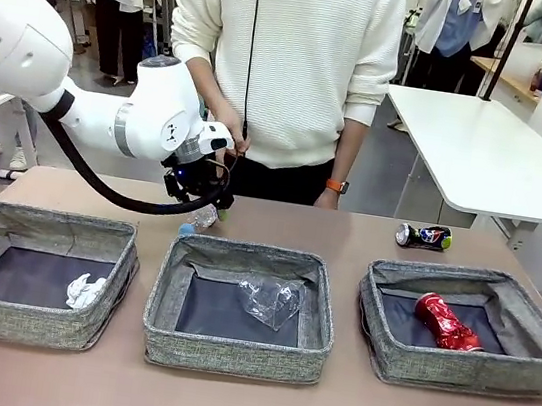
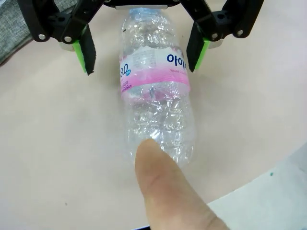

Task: Sort the waste into the appropriate baskets.
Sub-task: Pick up the waste item pointed out by the person.

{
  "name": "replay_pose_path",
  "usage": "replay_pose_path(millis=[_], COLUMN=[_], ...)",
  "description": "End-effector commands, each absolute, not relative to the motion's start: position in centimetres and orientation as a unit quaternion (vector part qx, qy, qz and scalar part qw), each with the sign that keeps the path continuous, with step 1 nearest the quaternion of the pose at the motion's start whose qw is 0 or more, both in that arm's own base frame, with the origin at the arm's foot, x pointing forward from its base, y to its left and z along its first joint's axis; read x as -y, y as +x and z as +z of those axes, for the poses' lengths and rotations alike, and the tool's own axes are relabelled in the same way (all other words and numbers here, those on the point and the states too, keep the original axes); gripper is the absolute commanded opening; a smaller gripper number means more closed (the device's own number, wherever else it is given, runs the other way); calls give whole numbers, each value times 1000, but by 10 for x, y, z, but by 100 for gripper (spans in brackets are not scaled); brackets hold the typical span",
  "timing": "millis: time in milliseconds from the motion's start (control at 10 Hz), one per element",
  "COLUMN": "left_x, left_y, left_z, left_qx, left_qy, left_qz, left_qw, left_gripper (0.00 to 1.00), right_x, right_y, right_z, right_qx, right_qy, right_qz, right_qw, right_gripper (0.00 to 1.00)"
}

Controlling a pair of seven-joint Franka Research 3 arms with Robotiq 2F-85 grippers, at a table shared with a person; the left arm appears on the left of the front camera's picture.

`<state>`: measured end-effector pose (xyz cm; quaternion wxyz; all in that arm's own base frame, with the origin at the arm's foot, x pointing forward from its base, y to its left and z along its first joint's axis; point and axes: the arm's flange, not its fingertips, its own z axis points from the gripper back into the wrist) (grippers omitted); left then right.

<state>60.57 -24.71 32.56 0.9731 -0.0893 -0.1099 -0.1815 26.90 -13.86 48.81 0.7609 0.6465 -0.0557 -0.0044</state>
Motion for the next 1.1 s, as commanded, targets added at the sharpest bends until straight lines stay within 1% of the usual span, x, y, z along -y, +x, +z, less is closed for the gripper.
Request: replay_pose_path(millis=[0,200,400,500,600,700,1000], left_x=[247,247,246,245,245,245,242], left_y=[606,605,605,605,605,606,604], left_z=[324,322,321,320,321,321,324], left_qx=[96,98,97,95,92,79,76], left_qy=[-68,-54,-39,-35,-30,-25,-28], left_qz=[-169,-162,-147,-143,-136,-125,-127], left_qw=[979,980,984,985,986,989,989], left_gripper=[43,0,0,6,0,0,0], right_x=[137,137,137,137,137,137,137], right_y=[269,269,269,269,269,269,269], right_z=[490,490,490,490,490,490,490], right_qx=[64,64,64,64,64,64,64], right_qy=[649,649,649,649,649,649,649], right_qz=[-3,-3,-3,-3,-3,-3,-3], right_qw=[758,758,758,758,758,758,758], right_gripper=[100,100,100,100,100,100,100])
